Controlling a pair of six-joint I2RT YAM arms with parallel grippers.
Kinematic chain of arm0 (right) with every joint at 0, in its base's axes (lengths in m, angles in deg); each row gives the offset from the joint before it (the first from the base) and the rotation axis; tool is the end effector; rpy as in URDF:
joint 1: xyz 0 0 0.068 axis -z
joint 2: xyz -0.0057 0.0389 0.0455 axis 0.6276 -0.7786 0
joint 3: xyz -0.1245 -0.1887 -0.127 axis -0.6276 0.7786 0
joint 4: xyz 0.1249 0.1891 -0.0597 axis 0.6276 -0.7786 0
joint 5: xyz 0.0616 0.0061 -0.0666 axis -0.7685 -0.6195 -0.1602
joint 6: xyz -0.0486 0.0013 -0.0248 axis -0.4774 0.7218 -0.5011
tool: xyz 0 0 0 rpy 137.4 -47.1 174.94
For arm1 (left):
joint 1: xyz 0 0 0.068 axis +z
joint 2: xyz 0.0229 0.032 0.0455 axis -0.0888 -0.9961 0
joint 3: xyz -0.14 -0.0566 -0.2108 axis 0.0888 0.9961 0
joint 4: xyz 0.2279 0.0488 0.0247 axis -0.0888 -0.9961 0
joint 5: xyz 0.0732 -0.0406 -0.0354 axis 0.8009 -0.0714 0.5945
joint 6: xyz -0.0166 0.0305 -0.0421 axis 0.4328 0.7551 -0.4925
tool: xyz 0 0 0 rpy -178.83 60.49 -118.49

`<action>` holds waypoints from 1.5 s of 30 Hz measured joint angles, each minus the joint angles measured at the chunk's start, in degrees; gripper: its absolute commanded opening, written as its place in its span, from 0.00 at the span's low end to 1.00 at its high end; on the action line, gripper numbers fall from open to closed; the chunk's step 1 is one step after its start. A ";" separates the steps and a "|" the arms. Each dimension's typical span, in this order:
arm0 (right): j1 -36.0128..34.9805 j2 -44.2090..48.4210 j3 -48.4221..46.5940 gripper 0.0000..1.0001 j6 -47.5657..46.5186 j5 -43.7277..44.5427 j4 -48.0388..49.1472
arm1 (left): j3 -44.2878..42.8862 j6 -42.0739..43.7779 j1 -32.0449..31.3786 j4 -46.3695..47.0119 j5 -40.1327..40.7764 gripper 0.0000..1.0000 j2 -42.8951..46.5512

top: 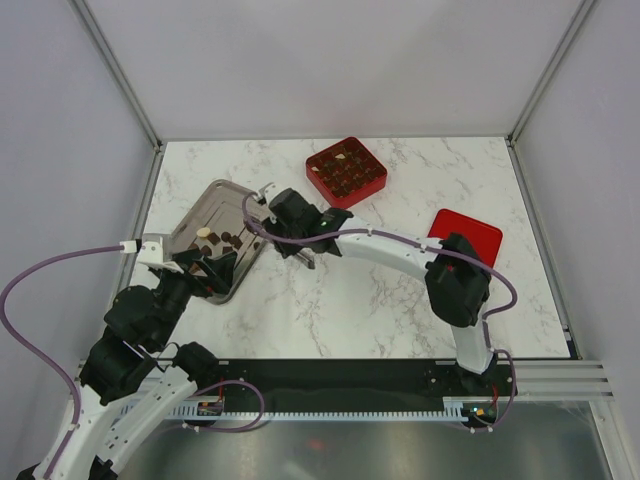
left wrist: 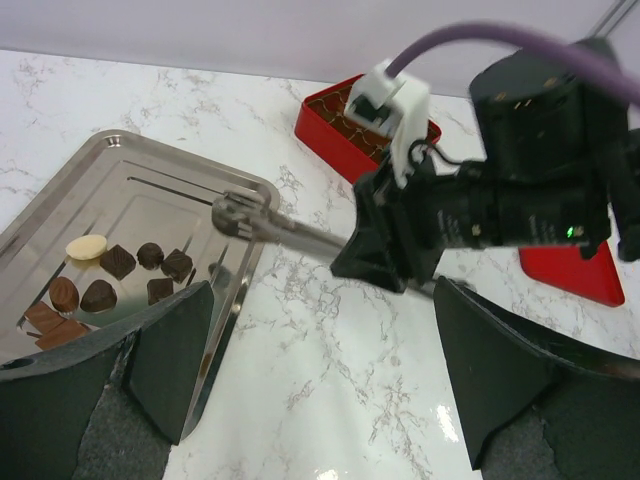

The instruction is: Pack the chocolate

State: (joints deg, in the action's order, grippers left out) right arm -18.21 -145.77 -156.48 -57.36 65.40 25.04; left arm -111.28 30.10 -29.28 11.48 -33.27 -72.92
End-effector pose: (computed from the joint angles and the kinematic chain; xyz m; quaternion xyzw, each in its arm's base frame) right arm 0.2356 0.3571 0.2429 -0.3420 0.8573 0.1747 0.3429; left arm 0.0452 -0.0165 0.3306 -0.0057 0.7282 -0.1869 0.6593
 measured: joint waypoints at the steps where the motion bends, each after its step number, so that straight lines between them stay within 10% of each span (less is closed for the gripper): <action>1: 1.03 0.94 0.02 0.39 0.02 -0.04 0.00 | 0.00 0.02 0.00 0.00 0.00 1.00 0.00; 19: 26.80 3.69 -3.45 0.39 -3.28 4.37 -2.58 | 0.02 0.00 0.00 0.02 0.02 1.00 0.13; 45: 30.25 -3.98 -8.70 0.47 -4.52 4.76 -4.04 | 0.02 0.02 0.00 0.02 0.07 1.00 -1.03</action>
State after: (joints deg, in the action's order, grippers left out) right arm 12.04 -149.75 -165.18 -61.88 70.17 20.99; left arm -111.26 30.12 -29.28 11.51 -33.21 -73.95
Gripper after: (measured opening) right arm 0.465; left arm 0.993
